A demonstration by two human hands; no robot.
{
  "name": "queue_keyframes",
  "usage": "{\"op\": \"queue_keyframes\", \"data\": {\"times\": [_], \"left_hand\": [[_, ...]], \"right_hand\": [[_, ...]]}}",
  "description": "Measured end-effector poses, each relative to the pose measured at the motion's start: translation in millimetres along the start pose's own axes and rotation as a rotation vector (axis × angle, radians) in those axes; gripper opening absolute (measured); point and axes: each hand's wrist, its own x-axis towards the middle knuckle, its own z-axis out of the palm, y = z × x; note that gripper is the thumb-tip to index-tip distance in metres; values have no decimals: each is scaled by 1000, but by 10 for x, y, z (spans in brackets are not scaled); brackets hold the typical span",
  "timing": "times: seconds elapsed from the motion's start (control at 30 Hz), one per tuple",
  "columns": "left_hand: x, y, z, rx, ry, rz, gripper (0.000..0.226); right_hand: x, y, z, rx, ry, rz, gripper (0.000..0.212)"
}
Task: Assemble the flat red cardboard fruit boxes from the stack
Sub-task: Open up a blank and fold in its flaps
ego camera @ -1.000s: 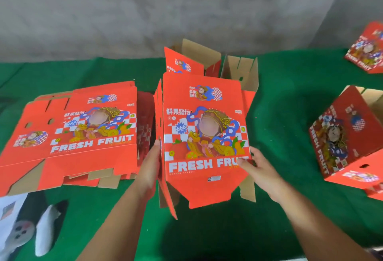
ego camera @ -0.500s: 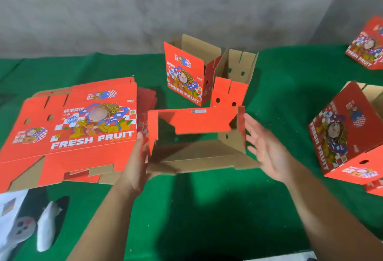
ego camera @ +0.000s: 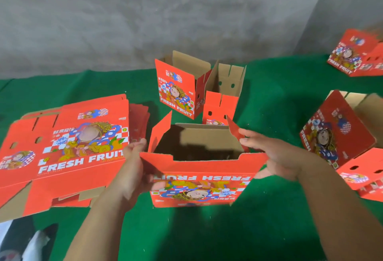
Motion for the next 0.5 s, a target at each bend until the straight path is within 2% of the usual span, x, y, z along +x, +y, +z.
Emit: {"op": "queue_keyframes", "data": {"times": [0.07,0.13,0.2,0.3,0.37,0.43,0.5], "left_hand": [[-18,35,7,61,11,69,68],[-20,39,10,139,53,233,68],[-7,2,-19,122,67,350,77],[34,-96,-125,180,1,385,97],[52,-110,-187,266,-59,331,96],[68,-59,-199,311,-77,245,91],[85,-9,-171,298,-64,194,102]], "right_hand": [[12,-68,4,17,8,38,74],[28,-123,38,25,-1,29,72],[48,-146,75,32,-17,-12,57],[29,-107,128,-57,-119,-56,57],[45,-64,124,-113,-192,-24,67],[67,-40,117,-61,-185,21,92],[84,-49,131,-92,-162,63,118]]}}
